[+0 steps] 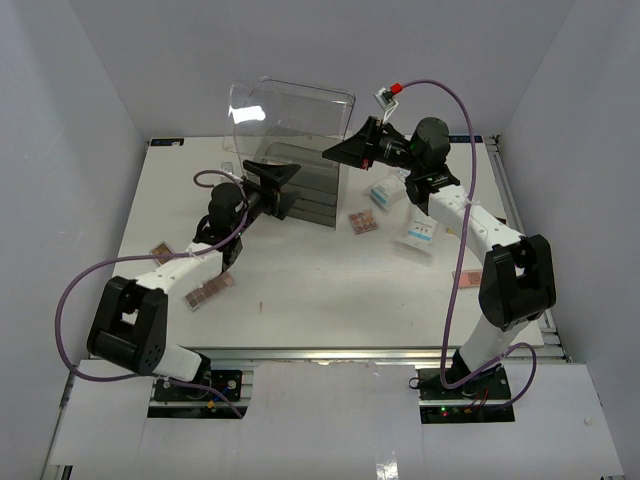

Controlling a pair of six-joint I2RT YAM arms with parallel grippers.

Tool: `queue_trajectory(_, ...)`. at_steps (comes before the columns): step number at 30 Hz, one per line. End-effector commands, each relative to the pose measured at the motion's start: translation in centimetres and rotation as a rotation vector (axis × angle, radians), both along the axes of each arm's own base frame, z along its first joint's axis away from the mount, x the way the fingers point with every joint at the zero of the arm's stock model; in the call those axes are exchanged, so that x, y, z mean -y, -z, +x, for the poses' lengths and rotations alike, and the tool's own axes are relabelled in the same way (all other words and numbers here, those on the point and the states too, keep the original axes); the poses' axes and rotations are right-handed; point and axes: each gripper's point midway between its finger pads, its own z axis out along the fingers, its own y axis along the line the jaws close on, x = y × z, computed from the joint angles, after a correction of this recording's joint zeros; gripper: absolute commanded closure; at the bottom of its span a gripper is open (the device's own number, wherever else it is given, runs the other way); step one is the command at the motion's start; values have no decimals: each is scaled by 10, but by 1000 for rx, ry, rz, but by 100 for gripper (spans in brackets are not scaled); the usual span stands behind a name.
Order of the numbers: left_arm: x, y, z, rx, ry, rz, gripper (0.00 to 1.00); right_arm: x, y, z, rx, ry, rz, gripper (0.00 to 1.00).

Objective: Organize the makeup

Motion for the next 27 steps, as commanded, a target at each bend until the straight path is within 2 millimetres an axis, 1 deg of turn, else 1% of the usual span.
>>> queue_trajectory(1, -18, 56, -44, -69, 42, 223, 2, 11, -41, -12, 181, 26, 60, 88)
queue_trajectory(4, -28, 86, -62, -98, 51, 307, 2, 11, -40, -10, 180, 29, 56, 88)
queue_trajectory(7, -38, 105, -80, -96, 78, 422, 2, 11, -39, -12, 187, 28, 48, 88)
queue_trajectory(8, -43, 115, -86, -107, 88, 476, 2, 12, -38, -13, 190, 29, 45, 88)
queue_trajectory(10, -56, 124, -93, -93, 92, 567, 2, 12, -37, -14, 192, 27, 41, 88)
queue_trajectory(13, -88, 151, -106, -230, 62, 632, 2, 13, -32, -15, 187, 27, 32, 88)
queue_trajectory(15, -114, 162, -114, -355, 5, 658, 2, 14, -32, -16, 188, 28, 29, 88)
queue_trajectory(18, -139, 165, -126, -516, -107, 635, 2, 13, -29, -17, 189, 25, 24, 88)
queue_trajectory(19, -149, 164, -131, -569, -159, 632, 2, 14, -29, -16, 187, 26, 24, 88)
queue_trajectory(20, -155, 162, -134, -605, -201, 614, 2, 13, -27, -16, 182, 24, 23, 88)
queue_trajectory(21, -163, 164, -141, -684, -259, 583, 2, 13, -27, -16, 181, 24, 23, 88)
queue_trajectory(22, -170, 163, -147, -743, -318, 559, 2, 14, -27, -16, 179, 24, 24, 88)
queue_trajectory(23, -178, 158, -147, -775, -369, 546, 2, 14, -28, -16, 178, 24, 23, 88)
queue_trajectory(24, -181, 161, -155, -842, -398, 529, 2, 14, -28, -17, 180, 24, 24, 88)
queue_trajectory(27, -187, 163, -159, -941, -445, 503, 2, 15, -29, -20, 184, 23, 24, 88)
